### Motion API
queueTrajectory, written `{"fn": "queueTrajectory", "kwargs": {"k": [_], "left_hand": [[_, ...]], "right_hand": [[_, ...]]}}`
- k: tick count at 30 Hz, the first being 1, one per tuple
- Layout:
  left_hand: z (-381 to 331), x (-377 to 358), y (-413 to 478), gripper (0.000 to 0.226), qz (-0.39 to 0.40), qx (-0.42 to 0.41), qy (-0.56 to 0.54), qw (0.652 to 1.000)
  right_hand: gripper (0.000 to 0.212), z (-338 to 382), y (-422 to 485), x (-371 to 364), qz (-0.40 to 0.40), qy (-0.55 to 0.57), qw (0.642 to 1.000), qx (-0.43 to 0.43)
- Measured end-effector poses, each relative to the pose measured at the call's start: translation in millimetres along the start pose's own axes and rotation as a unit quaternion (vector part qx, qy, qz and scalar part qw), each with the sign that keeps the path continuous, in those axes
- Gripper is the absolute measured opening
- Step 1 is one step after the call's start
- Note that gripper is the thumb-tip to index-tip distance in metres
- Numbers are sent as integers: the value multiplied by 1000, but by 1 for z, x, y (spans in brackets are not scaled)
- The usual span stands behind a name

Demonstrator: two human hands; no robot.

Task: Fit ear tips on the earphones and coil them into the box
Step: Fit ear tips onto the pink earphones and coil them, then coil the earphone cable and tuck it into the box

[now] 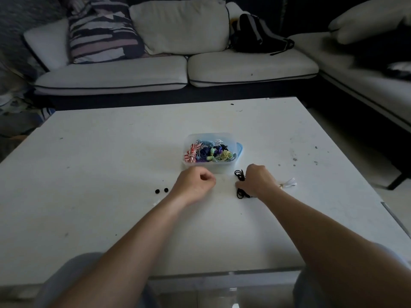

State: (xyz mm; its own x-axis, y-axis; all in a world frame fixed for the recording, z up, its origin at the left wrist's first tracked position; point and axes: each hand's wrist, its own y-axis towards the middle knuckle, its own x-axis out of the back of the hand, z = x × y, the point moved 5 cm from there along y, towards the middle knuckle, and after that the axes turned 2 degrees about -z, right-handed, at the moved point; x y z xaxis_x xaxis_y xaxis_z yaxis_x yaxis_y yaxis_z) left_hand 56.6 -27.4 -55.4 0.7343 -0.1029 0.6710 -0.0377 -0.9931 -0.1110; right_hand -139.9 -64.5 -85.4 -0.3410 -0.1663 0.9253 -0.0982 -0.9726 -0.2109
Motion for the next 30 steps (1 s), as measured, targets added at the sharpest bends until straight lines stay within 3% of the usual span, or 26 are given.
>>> {"fn": "queueTrajectory", "kwargs": {"k": [7,9,13,16,18,22,25,30], "left_hand": [[12,19,-8,8,-29,43,-91,994],[12,17,-9,27,-25,50,-119,991],[-3,14,-13,66,-8,-7,-115,993],[-16,17,-14,60,-59,-89,-111,988],[-12,16,-14,43,-17,-53,-178,982],[-1,19,-24,17,91,63,-340,934],[10,30,-31,16,53,140,-431,890],[27,40,-42,23,38,201,-507,837]], "right_hand": [[32,16,-13,24,109,163,981,2],[22,24,-24,33,152,226,962,24],[8,46,-44,44,198,334,919,74],[11,62,-54,45,210,395,887,113],[19,71,-59,44,217,441,862,124],[23,76,-66,40,232,511,822,95],[21,71,-65,29,251,539,803,30],[19,68,-66,6,300,538,786,-47]]}}
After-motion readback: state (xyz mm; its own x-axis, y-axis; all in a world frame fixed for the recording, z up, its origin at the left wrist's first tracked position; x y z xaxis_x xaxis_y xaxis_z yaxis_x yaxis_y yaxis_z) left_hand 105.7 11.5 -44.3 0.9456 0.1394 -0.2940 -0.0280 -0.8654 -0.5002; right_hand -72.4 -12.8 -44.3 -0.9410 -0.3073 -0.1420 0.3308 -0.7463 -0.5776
